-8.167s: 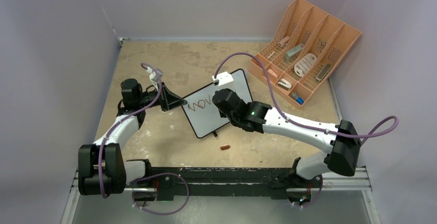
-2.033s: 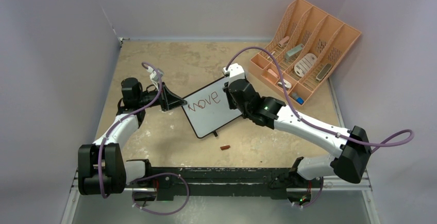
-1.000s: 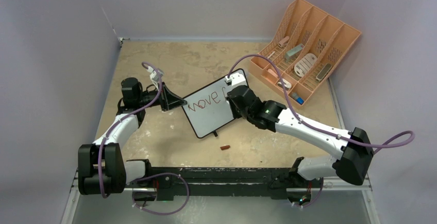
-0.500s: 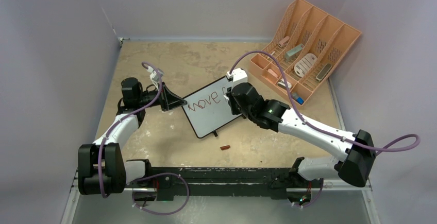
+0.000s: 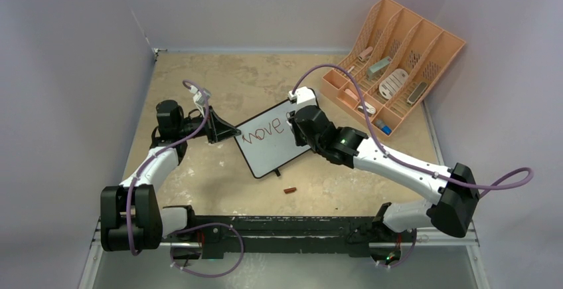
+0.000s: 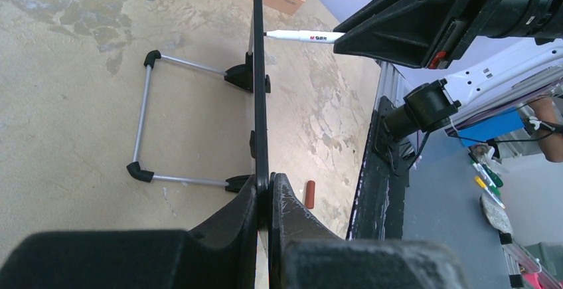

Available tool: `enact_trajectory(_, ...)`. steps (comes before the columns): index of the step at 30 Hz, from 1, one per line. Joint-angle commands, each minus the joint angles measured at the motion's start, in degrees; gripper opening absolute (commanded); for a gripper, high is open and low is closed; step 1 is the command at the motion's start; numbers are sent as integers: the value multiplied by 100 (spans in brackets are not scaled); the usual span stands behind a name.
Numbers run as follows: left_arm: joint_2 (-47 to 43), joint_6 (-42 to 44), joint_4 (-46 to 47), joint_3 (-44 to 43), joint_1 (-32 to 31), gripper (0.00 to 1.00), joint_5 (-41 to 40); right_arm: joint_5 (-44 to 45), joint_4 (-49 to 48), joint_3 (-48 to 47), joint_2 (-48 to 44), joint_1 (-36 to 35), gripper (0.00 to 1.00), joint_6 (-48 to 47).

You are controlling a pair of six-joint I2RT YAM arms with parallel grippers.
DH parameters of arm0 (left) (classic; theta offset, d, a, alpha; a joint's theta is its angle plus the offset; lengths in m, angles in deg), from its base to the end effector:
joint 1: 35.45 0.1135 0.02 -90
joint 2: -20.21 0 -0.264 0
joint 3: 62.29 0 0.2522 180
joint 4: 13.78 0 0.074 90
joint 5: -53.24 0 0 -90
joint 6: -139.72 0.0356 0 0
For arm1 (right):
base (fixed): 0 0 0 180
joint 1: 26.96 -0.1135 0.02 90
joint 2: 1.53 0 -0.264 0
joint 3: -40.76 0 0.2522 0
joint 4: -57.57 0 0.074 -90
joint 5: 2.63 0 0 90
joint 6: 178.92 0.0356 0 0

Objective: Write a sentence on the whiteboard

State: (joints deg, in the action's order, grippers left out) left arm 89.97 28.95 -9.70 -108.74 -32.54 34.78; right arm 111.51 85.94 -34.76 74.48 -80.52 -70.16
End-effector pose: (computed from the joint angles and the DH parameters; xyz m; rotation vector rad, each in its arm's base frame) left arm 0.2422 -0.0215 0.2333 0.4970 1.8218 -1.3818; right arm 0.1909 0.2340 0.3161 -0.3623 2.0131 0.3569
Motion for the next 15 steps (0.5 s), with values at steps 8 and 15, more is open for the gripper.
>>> enact_trajectory(8, 29, 276, -44, -154, -57, 0, 104, 486, -203, -156, 2, 74, 0, -44)
enact_trajectory(15, 29, 276, -49, -150, -55, 0, 88, 358, -178, -152, -69, 83, 0, -70)
